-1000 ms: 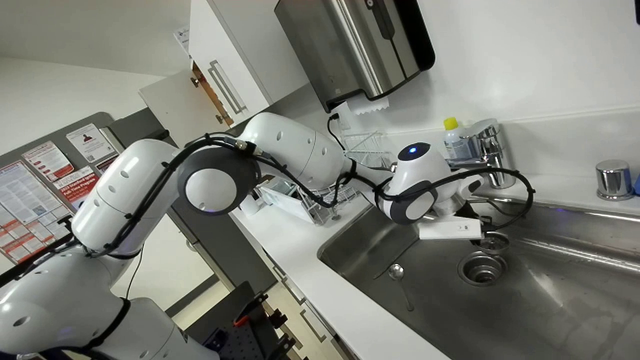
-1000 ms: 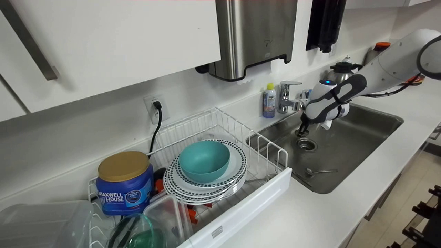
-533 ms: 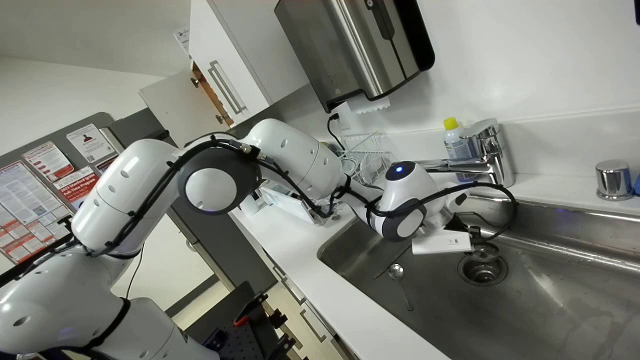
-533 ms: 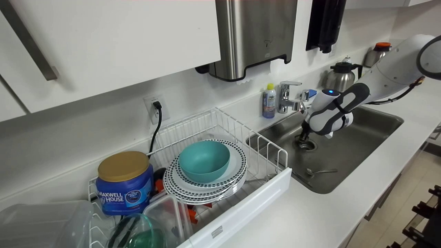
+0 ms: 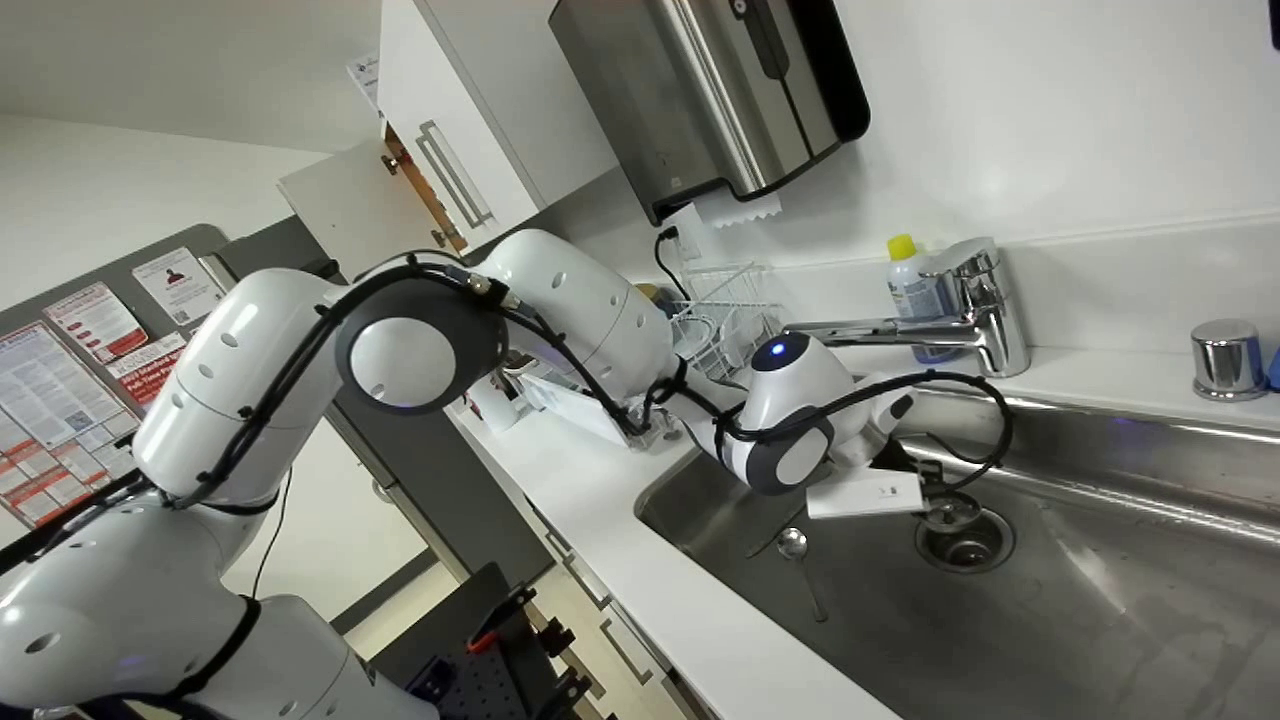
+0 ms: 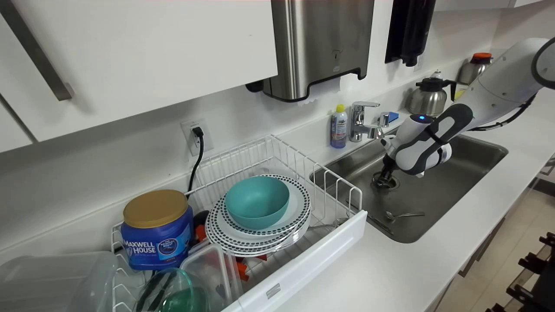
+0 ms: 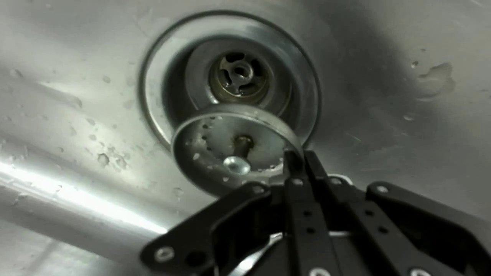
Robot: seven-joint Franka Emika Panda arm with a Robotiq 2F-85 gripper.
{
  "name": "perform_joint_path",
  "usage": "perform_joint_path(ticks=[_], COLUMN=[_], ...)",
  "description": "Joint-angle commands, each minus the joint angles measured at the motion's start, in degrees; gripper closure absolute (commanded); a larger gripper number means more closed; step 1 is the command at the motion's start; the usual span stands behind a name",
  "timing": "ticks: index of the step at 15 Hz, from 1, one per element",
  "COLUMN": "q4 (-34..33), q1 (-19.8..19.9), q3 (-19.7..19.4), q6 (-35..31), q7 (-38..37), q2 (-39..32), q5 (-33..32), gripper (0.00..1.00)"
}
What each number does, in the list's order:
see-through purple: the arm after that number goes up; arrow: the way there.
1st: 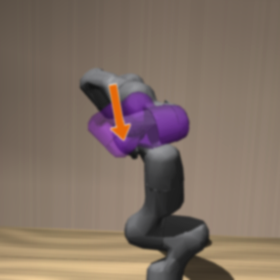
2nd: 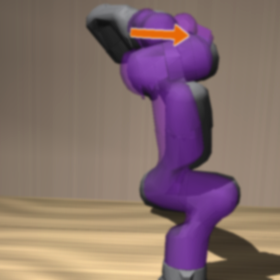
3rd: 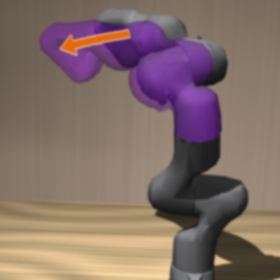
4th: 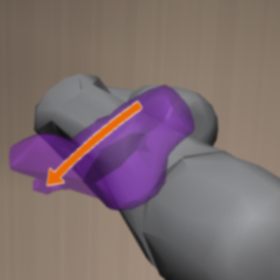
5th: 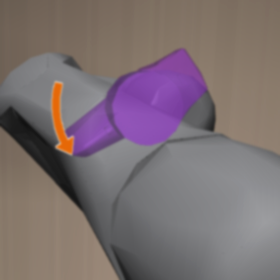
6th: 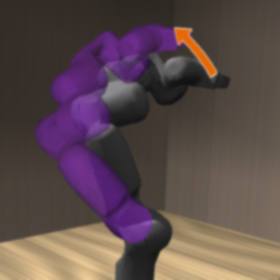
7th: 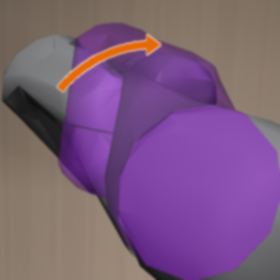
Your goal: Put the silver object on the sink drain
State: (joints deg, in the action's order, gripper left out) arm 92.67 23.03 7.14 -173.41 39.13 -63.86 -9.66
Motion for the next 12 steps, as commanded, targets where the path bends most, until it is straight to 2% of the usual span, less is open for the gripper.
perform_joint_path(ticks=[1,7,12], q4=[5.86,7.33,7.5], q1=[0.17,0.12,1.79], q3=[-0.75,-2.26,-1.33], q6=[-1.9,-5.95,-7.42], q7=[-2.0,-2.2,-1.31], q2=[4.11,3.97,2.96], q5=[-1.37,-2.16,-3.88], gripper=[0.99,0.99,0.99])
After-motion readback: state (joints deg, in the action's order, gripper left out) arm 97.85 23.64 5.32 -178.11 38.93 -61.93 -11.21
